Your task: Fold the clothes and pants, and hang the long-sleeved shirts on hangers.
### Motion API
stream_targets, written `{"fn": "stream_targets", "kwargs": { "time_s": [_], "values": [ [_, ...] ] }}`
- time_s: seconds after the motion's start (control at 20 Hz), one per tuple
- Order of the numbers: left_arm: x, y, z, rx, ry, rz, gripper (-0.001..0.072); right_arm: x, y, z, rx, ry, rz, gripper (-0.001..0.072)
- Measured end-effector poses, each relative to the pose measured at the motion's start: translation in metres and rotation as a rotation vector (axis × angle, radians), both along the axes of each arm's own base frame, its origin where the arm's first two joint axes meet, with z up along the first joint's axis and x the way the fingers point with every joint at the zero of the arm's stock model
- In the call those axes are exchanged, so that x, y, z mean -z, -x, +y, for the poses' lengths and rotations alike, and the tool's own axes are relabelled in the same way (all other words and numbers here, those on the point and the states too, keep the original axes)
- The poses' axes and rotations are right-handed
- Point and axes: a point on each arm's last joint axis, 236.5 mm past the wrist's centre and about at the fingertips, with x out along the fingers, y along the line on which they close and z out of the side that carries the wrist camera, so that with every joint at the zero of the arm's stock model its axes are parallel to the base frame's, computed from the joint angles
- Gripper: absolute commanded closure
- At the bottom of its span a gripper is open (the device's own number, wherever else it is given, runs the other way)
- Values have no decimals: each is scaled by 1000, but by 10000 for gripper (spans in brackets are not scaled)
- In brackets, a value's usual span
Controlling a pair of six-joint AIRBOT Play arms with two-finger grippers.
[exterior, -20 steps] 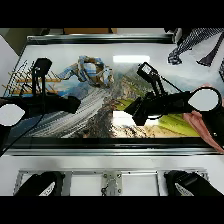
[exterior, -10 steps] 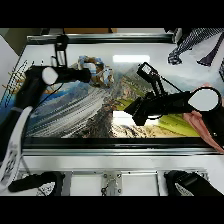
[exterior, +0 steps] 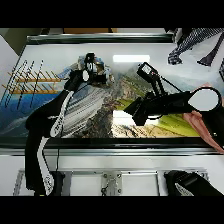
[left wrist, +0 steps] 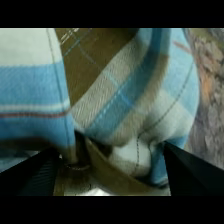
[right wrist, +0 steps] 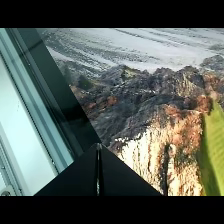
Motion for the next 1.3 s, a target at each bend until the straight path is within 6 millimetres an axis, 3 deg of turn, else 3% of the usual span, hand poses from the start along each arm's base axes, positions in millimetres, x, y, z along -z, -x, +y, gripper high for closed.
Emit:
{"fn": "stream_targets", "kwargs": {
  "time_s": [0.1, 0.15, 0.3, 0.4, 0.5, 0.65, 0.8, 0.9, 1.0, 1.15, 1.25, 1.3],
  "values": [
    [10, -8, -9, -18, 46, 11, 597, 0, 0, 0, 0, 0, 0, 691],
    [12, -10, -13, -25, 67, 15, 692, 0, 0, 0, 0, 0, 0, 691],
    [1, -12, -12, -40, 102, 23, 693, 0, 0, 0, 0, 0, 0, 691],
    [-35, -17, -5, -50, 128, -13, 693, 0, 0, 0, 0, 0, 0, 691],
    [-97, -20, 4, -59, 160, -96, 692, 0, 0, 0, 0, 0, 0, 691],
    [-223, -4, 17, -38, 197, -282, 693, 0, 0, 0, 0, 0, 0, 691],
    [-355, 45, 27, 9, 218, -495, 693, -1, 0, 1, 2, -8, -1, 691],
    [-428, 89, 35, 37, 213, -621, 692, -6, 2, 6, -2, -38, 10, 691],
    [-482, 134, 43, 60, 206, -721, 692, -12, 5, 11, -9, -72, 21, 694],
    [-530, 200, 47, 112, 197, -793, 692, -20, 5, 5, 17, -82, 13, 695],
    [-536, 238, 41, 172, 185, -775, 692, -25, -4, -18, 110, -49, -3, 695],
    [-529, 256, 33, 215, 177, -739, 692, -28, -9, -32, 168, -30, -16, 695]
  ]
}}
